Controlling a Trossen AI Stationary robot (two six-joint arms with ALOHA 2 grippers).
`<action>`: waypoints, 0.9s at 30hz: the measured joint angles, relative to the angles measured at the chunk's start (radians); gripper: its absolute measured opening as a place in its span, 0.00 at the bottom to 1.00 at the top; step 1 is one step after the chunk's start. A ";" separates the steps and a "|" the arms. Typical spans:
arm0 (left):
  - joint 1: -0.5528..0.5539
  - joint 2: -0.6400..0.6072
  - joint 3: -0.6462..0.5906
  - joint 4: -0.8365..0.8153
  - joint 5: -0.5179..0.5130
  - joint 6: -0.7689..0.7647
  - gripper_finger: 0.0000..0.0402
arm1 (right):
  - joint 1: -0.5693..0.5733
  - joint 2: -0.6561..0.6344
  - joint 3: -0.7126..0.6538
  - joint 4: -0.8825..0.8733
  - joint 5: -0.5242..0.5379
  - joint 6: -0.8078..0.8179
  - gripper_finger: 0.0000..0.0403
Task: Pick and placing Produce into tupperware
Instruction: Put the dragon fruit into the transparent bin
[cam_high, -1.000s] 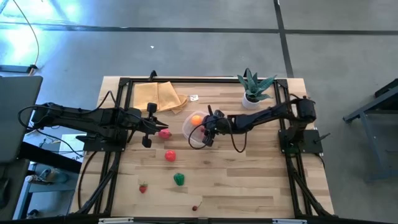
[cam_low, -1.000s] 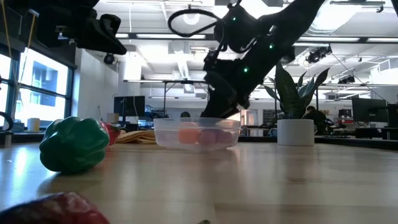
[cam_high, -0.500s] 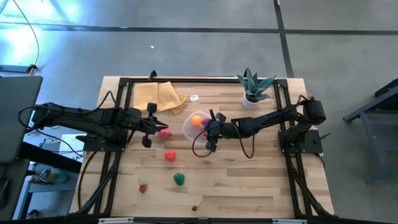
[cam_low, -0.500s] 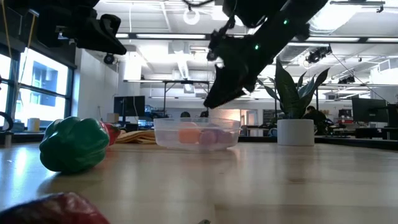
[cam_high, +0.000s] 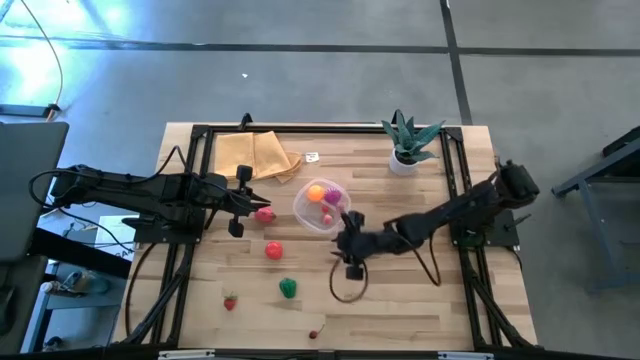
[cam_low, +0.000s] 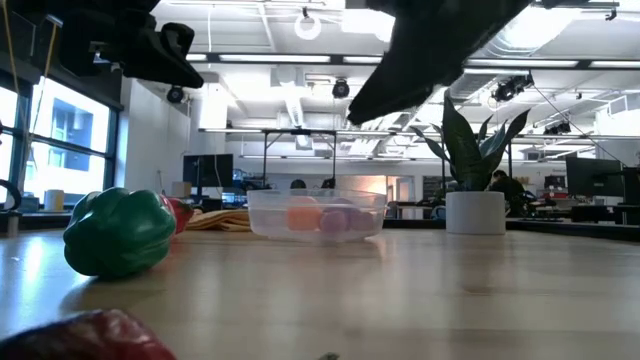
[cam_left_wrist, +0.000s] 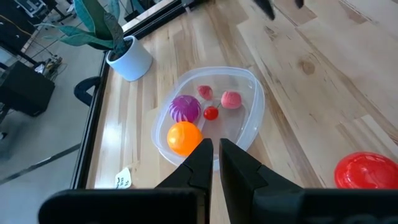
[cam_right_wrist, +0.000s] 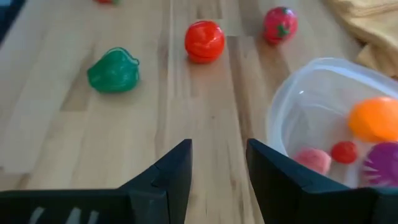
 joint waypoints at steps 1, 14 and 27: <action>0.000 0.000 0.000 0.000 0.000 0.000 0.05 | 0.018 0.000 0.000 -0.005 0.038 0.006 0.36; 0.000 0.000 0.000 0.000 0.000 0.000 0.05 | 0.115 -0.158 0.000 -0.246 0.266 0.096 0.36; 0.000 0.000 0.000 0.000 0.000 0.000 0.05 | -0.101 -0.560 -0.224 -0.234 0.104 -0.011 0.36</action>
